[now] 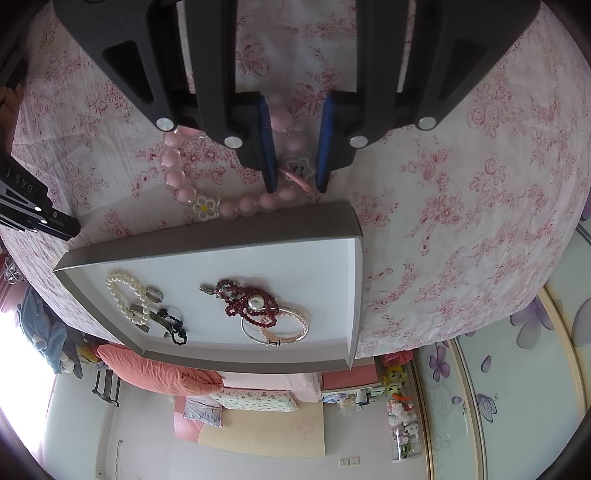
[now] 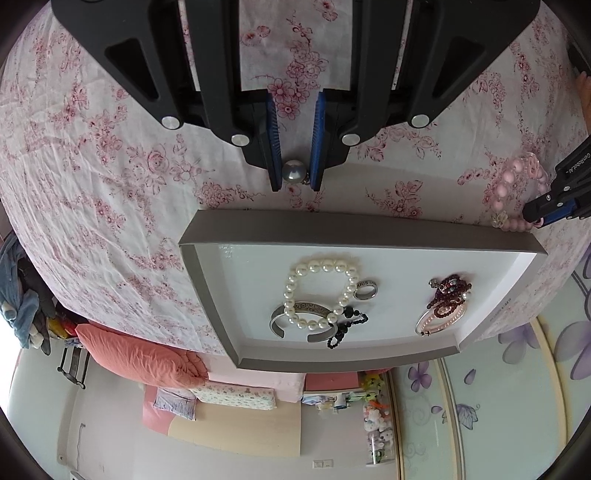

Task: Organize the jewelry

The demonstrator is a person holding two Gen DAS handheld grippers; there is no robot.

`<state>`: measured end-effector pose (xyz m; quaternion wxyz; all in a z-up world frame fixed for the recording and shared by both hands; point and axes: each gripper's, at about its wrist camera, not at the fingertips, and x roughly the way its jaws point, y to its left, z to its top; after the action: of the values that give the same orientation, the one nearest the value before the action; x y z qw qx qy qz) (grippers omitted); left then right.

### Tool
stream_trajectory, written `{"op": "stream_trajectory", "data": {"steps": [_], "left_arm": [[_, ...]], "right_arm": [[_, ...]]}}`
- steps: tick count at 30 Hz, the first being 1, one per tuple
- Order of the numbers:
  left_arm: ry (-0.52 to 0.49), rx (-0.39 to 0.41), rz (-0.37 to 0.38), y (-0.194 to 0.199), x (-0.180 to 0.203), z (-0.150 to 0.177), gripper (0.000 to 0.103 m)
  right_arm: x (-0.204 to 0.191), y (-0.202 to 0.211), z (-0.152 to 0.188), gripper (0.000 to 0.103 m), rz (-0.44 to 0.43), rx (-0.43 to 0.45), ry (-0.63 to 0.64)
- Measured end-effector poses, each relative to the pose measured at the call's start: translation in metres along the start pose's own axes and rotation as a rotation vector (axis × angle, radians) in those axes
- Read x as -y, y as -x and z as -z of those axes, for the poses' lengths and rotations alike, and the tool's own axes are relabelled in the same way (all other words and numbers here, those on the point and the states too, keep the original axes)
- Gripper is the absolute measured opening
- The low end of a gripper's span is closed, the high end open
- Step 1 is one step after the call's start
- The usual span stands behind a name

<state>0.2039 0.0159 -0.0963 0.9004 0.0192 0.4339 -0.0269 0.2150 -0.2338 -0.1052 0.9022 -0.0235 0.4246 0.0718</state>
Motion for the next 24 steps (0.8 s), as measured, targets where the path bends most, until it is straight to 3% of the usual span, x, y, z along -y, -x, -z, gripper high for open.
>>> {"op": "stream_trajectory", "data": {"steps": [24], "left_arm": [[0.006, 0.000, 0.008, -0.0010, 0.0007, 0.0001, 0.022]], "right_arm": [[0.0041, -0.0011, -0.0007, 0.017, -0.031, 0.000, -0.026]]}}
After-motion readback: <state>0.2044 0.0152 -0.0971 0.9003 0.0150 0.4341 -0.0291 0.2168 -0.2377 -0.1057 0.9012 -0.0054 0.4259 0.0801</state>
